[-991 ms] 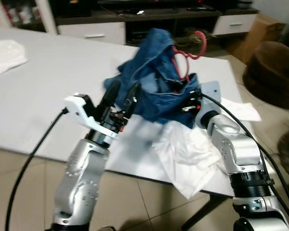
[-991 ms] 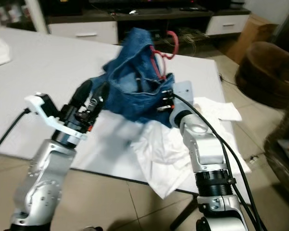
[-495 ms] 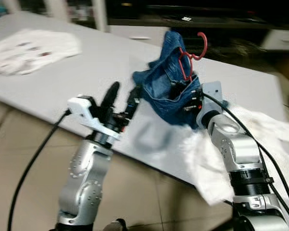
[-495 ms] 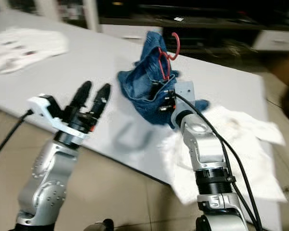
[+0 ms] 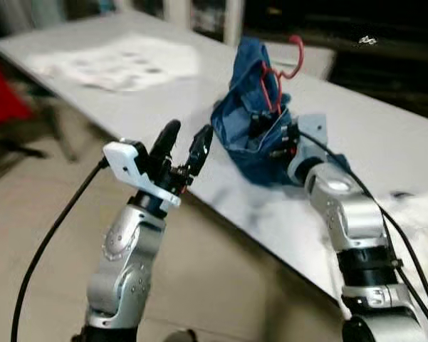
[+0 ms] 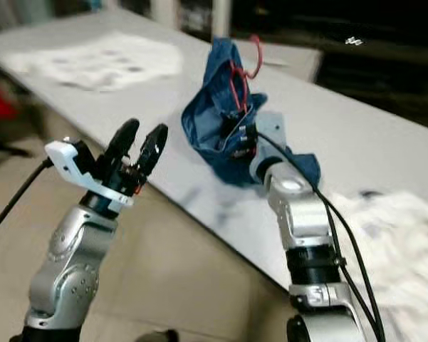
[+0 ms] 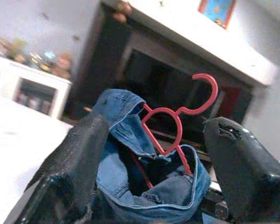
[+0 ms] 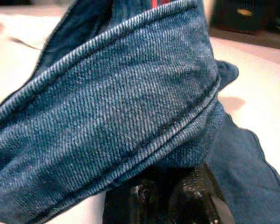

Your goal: Hang hanger

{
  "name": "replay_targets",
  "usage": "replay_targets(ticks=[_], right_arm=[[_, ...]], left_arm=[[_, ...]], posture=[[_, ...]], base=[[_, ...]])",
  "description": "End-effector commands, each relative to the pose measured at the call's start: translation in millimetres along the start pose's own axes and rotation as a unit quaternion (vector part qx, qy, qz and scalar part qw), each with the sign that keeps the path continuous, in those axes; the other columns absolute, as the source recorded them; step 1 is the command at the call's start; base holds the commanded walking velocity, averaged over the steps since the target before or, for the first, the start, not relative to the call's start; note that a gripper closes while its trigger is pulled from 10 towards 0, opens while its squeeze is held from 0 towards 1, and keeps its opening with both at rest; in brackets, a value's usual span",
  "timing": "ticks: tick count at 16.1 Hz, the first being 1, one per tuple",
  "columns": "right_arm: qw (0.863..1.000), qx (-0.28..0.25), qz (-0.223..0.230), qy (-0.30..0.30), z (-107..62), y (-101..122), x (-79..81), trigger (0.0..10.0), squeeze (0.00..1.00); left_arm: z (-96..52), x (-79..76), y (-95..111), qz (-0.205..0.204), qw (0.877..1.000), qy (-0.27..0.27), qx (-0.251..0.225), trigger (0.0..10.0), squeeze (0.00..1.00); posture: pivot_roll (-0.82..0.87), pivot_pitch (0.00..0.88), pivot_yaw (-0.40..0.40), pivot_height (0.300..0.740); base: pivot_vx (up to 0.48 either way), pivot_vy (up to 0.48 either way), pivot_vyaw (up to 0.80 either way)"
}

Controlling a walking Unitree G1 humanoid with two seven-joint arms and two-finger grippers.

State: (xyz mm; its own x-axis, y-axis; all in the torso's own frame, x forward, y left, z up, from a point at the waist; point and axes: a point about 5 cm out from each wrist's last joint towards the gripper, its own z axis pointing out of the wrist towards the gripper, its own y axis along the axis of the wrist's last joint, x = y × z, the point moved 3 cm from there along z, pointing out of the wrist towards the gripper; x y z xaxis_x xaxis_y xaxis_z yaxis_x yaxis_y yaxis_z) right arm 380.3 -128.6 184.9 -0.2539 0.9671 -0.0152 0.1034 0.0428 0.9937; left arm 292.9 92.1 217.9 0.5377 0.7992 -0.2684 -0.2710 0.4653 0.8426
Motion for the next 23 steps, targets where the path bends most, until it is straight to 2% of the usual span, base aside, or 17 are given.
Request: replay_targets(ticks=[1,3,4,6,9,14,16,20,22,23], right_arm=[[1.000,-0.018,-0.001,0.006,-3.2,8.4,0.3,10.0,0.00],[1.000,-0.016,-0.001,0.008,-5.1,5.8,1.1,10.0,0.00],[1.000,-0.014,0.000,0.008,-5.9,4.0,0.5,10.0,0.00],[1.000,-0.011,0.002,0.005,-6.3,1.0,-1.8,10.0,0.00],[1.000,-0.012,0.002,0.014,-8.3,-1.4,2.3,10.0,0.00],[0.999,-0.014,-0.004,0.030,-10.1,-6.6,9.5,10.0,0.00],[0.999,-0.011,-0.021,0.047,-13.8,-12.3,15.7,10.0,0.00],[0.997,-0.013,-0.044,0.068,-18.8,-18.3,23.3,10.0,0.00],[0.996,-0.003,-0.047,0.073,-20.4,-27.0,27.0,10.0,0.00],[0.995,0.014,-0.050,0.083,-22.3,-41.7,33.8,10.0,0.00]], left_arm=[[0.9,-2.7,-1.4,0.006,1.000,-0.001,0.001,10.0,0.00],[1.3,8.8,0.9,0.022,0.999,0.044,-0.008,10.0,0.00],[1.2,19.2,3.0,0.033,0.996,0.081,-0.013,10.0,0.00],[-6.1,41.8,3.7,0.026,0.987,0.159,-0.017,10.0,0.00],[-15.7,54.1,-2.1,0.019,0.977,0.213,-0.005,10.0,0.00],[-22.7,65.0,-10.9,0.032,0.970,0.239,0.018,10.0,0.00],[-26.8,69.5,-16.9,0.036,0.967,0.249,0.029,10.0,0.00],[-30.2,69.6,-23.4,0.049,0.967,0.247,0.041,10.0,0.00],[-33.2,69.8,-28.2,0.059,0.967,0.244,0.051,10.0,0.00],[-38.0,70.2,-34.6,0.066,0.967,0.240,0.063,10.0,0.00]], posture=[[0.04,0.063,-0.021,0.740],[0.04,0.062,-0.018,0.740],[0.04,0.062,-0.016,0.740],[0.04,0.058,-0.012,0.740],[0.05,0.053,-0.009,0.740],[0.05,0.046,-0.006,0.740],[0.05,0.046,-0.008,0.740],[0.04,0.051,-0.014,0.740],[0.04,0.056,-0.016,0.740],[0.04,0.060,-0.017,0.740]], base=[[0.000,0.000,0.79],[0.000,0.000,0.79],[0.000,0.000,0.79],[0.000,0.000,0.79],[0.000,0.000,0.79],[0.000,0.000,0.76],[0.000,0.000,0.00],[0.000,0.000,0.54],[0.000,0.000,0.80],[0.000,0.000,0.56]])
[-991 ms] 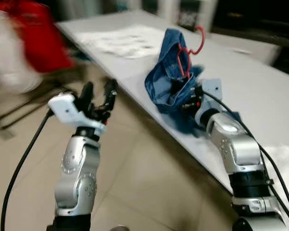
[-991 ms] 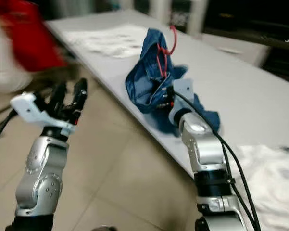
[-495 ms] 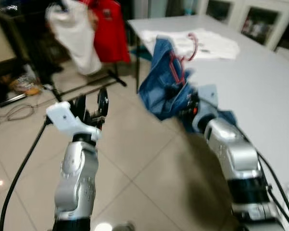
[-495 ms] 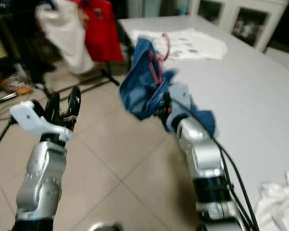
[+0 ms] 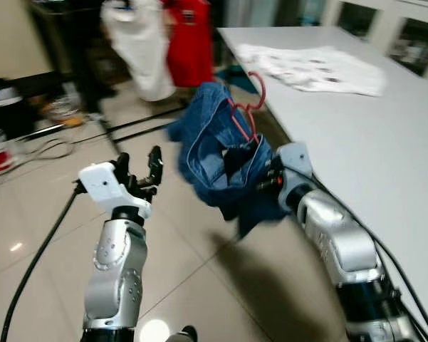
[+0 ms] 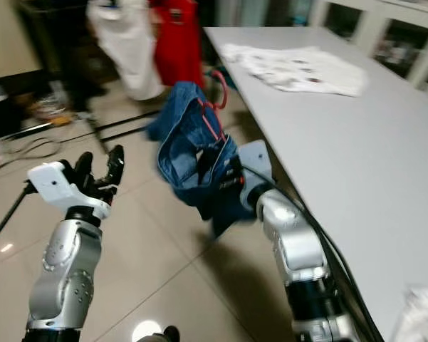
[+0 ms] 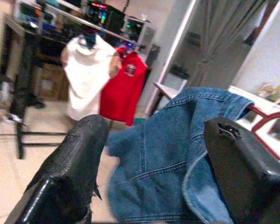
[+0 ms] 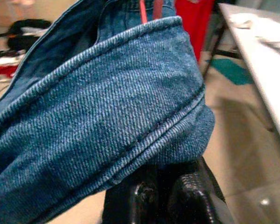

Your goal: Hang hanger

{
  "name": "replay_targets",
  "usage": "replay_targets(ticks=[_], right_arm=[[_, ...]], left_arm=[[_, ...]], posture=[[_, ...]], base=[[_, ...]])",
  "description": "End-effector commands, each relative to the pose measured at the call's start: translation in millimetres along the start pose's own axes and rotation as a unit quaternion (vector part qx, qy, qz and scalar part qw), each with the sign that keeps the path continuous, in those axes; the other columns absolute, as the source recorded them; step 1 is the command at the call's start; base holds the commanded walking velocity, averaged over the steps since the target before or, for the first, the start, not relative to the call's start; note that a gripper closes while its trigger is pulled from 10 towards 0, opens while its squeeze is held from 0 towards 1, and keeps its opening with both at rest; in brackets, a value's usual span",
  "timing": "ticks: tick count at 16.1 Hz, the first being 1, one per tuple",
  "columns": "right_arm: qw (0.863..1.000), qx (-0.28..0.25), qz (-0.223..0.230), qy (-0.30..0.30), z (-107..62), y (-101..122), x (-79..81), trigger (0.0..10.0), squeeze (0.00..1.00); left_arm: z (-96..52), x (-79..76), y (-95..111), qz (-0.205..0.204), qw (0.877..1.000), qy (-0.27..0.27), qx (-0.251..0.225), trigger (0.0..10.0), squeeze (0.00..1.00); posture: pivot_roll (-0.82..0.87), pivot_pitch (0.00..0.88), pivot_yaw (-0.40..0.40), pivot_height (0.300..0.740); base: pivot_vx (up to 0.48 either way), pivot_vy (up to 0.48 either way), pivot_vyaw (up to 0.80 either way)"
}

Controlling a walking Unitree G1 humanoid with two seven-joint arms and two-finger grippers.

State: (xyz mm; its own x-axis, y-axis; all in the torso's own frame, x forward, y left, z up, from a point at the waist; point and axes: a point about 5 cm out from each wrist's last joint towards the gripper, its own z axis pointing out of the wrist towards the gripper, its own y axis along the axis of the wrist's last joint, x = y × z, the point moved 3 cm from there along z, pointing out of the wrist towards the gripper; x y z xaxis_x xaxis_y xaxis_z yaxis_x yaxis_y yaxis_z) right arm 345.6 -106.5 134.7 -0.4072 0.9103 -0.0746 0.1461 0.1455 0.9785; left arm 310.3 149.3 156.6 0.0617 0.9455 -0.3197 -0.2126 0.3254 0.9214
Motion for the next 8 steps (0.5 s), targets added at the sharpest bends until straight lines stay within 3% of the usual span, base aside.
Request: replay_targets(ticks=[1,3,5,8], right_arm=[[1.000,-0.009,-0.010,0.007,0.0,-2.5,6.0,10.0,0.00],[1.000,0.004,0.007,0.026,-2.0,-31.8,15.4,10.0,0.00],[0.998,0.024,-0.005,0.061,-9.2,-64.7,28.1,10.0,0.00],[0.997,0.056,-0.015,0.044,-18.9,-100.4,24.3,10.0,0.00]], left_arm=[[-4.4,-0.1,-11.9,0.011,1.000,-0.010,0.019,10.0,0.00],[-12.2,1.8,-32.1,0.050,0.997,-0.037,0.047,10.0,0.00],[-20.7,7.6,-54.4,0.083,0.992,-0.055,0.078,10.0,0.00],[-30.3,21.1,-80.5,0.110,0.986,-0.046,0.119,10.0,0.00]], posture=[[0.05,0.061,-0.017,0.740],[0.05,0.063,-0.018,0.740],[0.05,0.063,-0.018,0.740],[0.05,0.063,-0.015,0.740]], base=[[0.000,0.000,0.00],[0.000,0.000,0.00],[0.000,0.000,0.00],[0.000,0.000,0.00]])
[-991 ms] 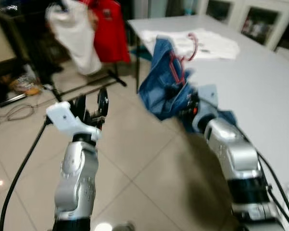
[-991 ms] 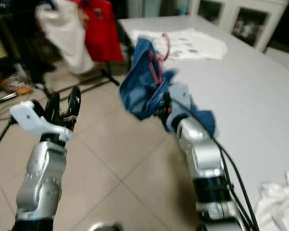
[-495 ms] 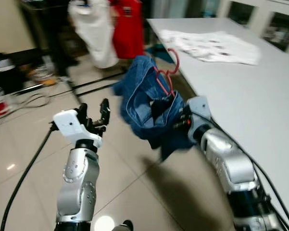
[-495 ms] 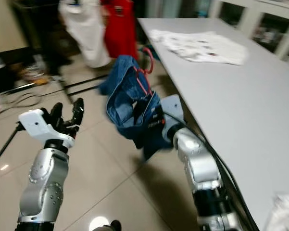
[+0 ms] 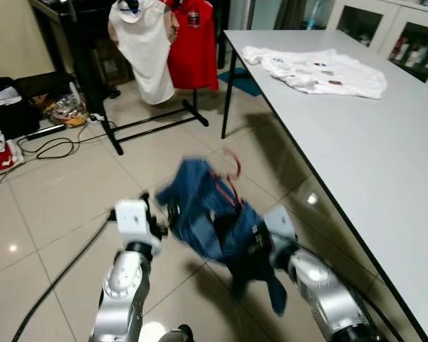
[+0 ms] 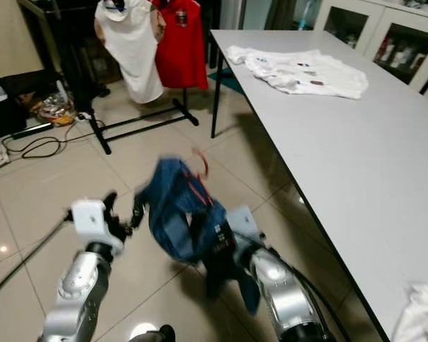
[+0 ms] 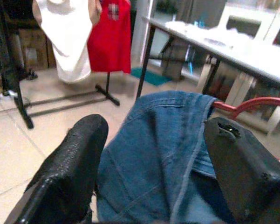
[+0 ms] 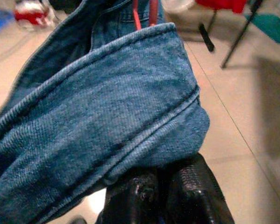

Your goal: Hang hanger

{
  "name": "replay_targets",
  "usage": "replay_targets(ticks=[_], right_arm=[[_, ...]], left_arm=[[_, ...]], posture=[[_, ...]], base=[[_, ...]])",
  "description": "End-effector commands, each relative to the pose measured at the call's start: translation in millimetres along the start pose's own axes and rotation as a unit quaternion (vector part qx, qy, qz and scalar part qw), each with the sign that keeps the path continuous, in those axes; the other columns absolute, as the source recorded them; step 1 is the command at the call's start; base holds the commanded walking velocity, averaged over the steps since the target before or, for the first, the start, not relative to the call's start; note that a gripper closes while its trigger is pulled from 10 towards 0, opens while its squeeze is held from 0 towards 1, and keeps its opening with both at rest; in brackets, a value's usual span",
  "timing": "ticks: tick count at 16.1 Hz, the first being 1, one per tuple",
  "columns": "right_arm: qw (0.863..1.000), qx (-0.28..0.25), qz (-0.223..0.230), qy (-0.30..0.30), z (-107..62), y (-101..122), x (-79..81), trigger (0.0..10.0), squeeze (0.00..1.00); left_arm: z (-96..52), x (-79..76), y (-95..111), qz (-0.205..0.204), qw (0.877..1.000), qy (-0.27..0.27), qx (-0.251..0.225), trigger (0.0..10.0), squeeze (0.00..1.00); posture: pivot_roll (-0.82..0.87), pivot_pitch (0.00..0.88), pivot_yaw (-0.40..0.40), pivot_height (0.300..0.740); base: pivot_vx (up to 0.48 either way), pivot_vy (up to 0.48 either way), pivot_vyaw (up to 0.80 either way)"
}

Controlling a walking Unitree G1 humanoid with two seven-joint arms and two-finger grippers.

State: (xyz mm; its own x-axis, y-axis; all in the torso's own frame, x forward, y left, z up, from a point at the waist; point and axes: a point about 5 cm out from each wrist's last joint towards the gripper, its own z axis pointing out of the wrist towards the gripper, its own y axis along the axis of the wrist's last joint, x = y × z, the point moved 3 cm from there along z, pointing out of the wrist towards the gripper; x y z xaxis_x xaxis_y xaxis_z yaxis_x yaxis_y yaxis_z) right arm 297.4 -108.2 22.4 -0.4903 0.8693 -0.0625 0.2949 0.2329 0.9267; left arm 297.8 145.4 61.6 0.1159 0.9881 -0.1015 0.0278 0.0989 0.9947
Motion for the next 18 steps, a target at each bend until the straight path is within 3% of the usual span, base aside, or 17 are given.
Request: replay_targets(ticks=[1,4,7,10,13,18], right_arm=[[0.999,-0.011,-0.010,-0.031,-1.8,-2.3,-9.8,10.0,0.00],[0.995,0.046,-0.009,-0.093,-5.6,-40.4,-26.3,10.0,0.00],[0.988,0.092,-0.011,-0.125,-8.2,-61.7,-34.7,10.0,0.00],[0.991,0.091,-0.027,-0.094,-2.8,-65.1,-23.9,10.0,0.00],[0.990,0.109,-0.066,-0.060,1.3,-72.2,-9.5,10.0,0.00],[0.991,0.100,-0.089,-0.029,5.1,-69.6,-1.7,10.0,0.00]], left_arm=[[-0.6,3.3,-12.3,0.012,1.000,0.006,0.018,10.0,0.00],[-3.5,9.6,-46.0,0.028,0.997,0.017,0.073,10.0,0.00],[-6.7,14.8,-63.0,0.020,0.994,0.036,0.104,10.0,0.00],[-13.1,28.3,-82.2,0.002,0.986,0.082,0.148,10.0,0.00],[-23.4,41.0,-100.6,0.022,0.972,0.106,0.209,10.0,0.00],[-30.3,48.9,-108.3,0.040,0.964,0.116,0.236,10.0,0.00]], posture=[[0.04,0.062,-0.013,0.740],[0.04,0.061,-0.012,0.740],[0.04,0.057,-0.012,0.740],[0.05,0.053,-0.016,0.740],[0.06,0.053,-0.031,0.740],[0.07,0.059,-0.042,0.740]], base=[[0.000,0.000,0.00],[0.000,0.000,0.00],[0.000,0.000,0.00],[0.000,0.000,0.00],[0.000,0.000,0.00],[0.000,0.000,0.36]])
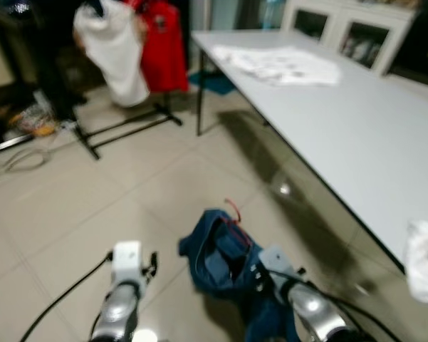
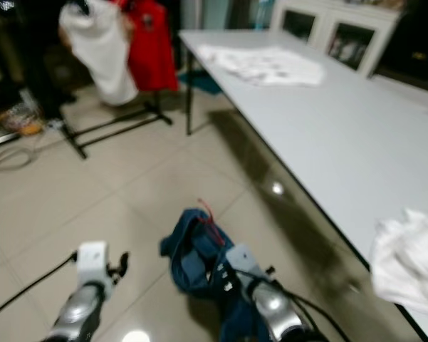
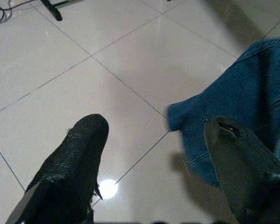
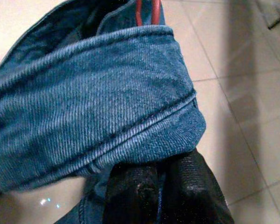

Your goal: Hang hanger

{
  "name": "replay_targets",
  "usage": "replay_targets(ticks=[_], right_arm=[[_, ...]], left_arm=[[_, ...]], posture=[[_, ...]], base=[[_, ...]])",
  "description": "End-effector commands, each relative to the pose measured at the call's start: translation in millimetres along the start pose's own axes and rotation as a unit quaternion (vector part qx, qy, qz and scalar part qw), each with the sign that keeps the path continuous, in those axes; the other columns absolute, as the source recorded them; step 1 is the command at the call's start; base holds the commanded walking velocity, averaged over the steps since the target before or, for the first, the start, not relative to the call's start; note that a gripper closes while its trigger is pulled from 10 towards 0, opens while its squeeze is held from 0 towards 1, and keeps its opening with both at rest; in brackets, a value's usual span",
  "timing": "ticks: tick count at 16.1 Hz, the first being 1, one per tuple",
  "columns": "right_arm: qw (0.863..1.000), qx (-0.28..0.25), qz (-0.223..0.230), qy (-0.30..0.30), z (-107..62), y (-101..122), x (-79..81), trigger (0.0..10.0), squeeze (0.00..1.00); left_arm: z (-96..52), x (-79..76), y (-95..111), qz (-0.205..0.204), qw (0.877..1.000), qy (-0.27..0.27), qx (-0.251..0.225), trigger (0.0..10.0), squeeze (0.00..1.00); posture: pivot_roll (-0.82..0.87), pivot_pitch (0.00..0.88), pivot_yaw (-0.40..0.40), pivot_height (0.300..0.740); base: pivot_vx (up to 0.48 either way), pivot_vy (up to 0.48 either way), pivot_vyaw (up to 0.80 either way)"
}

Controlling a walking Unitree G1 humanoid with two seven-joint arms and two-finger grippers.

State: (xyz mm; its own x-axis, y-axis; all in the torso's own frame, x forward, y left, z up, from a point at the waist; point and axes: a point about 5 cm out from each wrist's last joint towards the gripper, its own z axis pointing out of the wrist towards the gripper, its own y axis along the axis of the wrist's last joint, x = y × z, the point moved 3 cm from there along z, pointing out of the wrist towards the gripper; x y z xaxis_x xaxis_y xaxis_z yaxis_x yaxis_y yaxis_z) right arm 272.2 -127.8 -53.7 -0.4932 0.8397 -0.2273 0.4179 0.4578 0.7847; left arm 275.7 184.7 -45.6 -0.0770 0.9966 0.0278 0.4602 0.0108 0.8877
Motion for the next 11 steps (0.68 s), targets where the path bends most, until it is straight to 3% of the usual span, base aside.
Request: replay_targets(ticks=[1,3,6,9,11], right_arm=[[0.999,-0.023,-0.021,0.009,3.0,12.0,0.8,10.0,0.00],[0.999,-0.023,-0.021,0.014,3.0,10.9,5.3,10.0,0.00],[1.000,-0.014,-0.012,0.019,0.3,1.6,10.9,10.0,0.00],[1.000,0.028,-0.003,0.011,-9.8,-27.0,9.0,10.0,0.00],[0.999,0.036,0.020,0.003,-12.9,-33.6,6.8,10.0,0.00]], left_arm=[[-2.8,1.3,-8.8,0.007,1.000,0.006,0.016,10.0,0.00],[-3.8,0.3,-11.2,0.011,1.000,0.005,0.019,10.0,0.00],[-5.9,-5.4,-17.1,0.020,0.999,-0.008,0.028,10.0,0.00],[-10.7,-5.4,-31.1,0.048,0.997,-0.015,0.060,10.0,0.00],[-13.1,-3.8,-36.0,0.049,0.996,-0.015,0.068,10.0,0.00]], posture=[[0.07,0.065,-0.049,0.740],[0.07,0.067,-0.051,0.740],[0.06,0.067,-0.047,0.740],[0.05,0.070,-0.048,0.740],[0.05,0.076,-0.052,0.740]], base=[[0.000,0.000,0.80],[0.000,0.000,0.80],[0.000,0.000,0.00],[0.000,0.000,0.00],[0.000,0.000,0.00]])
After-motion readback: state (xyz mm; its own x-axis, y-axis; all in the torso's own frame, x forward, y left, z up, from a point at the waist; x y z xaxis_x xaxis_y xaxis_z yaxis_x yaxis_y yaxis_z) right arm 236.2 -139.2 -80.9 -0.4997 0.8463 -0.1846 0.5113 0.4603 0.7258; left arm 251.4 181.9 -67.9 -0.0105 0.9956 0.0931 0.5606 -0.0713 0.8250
